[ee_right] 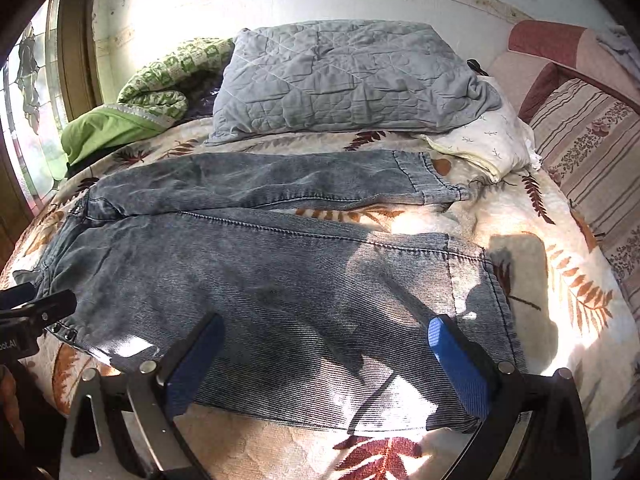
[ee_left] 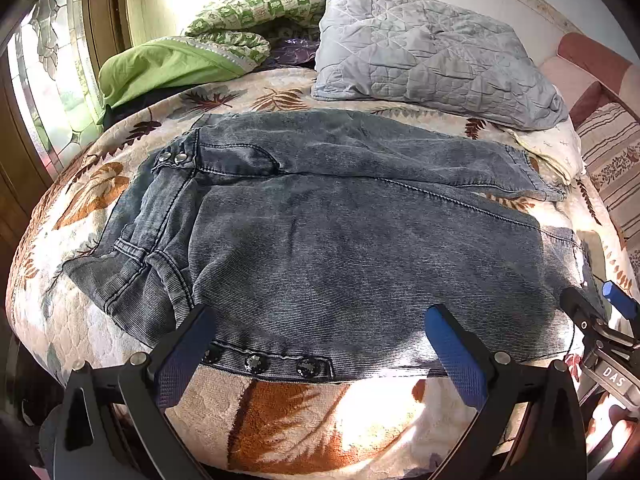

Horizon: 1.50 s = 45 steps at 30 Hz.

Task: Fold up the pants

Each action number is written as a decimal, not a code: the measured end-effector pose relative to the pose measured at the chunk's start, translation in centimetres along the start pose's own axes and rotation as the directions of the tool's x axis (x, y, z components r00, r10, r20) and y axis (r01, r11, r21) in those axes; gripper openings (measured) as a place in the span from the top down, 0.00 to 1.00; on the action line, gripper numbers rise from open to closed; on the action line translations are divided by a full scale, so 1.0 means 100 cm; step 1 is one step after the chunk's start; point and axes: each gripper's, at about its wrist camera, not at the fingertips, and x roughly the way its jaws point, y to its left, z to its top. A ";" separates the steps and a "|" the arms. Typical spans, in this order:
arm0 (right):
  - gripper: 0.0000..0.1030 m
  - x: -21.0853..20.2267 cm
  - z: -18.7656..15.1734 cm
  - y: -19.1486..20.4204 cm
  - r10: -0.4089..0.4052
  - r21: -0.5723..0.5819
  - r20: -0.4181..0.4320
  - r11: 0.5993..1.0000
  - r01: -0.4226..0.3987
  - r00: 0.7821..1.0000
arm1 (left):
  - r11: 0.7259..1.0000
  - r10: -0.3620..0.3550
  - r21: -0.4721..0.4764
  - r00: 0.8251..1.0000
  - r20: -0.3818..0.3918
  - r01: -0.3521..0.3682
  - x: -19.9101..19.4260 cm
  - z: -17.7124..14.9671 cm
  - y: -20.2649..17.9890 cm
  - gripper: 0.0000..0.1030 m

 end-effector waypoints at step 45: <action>0.47 0.020 -0.065 -0.191 0.339 0.831 0.004 0.523 -0.192 0.941 | 0.844 -0.034 -0.534 0.989 -0.141 -0.048 0.060 -0.008 0.175 0.00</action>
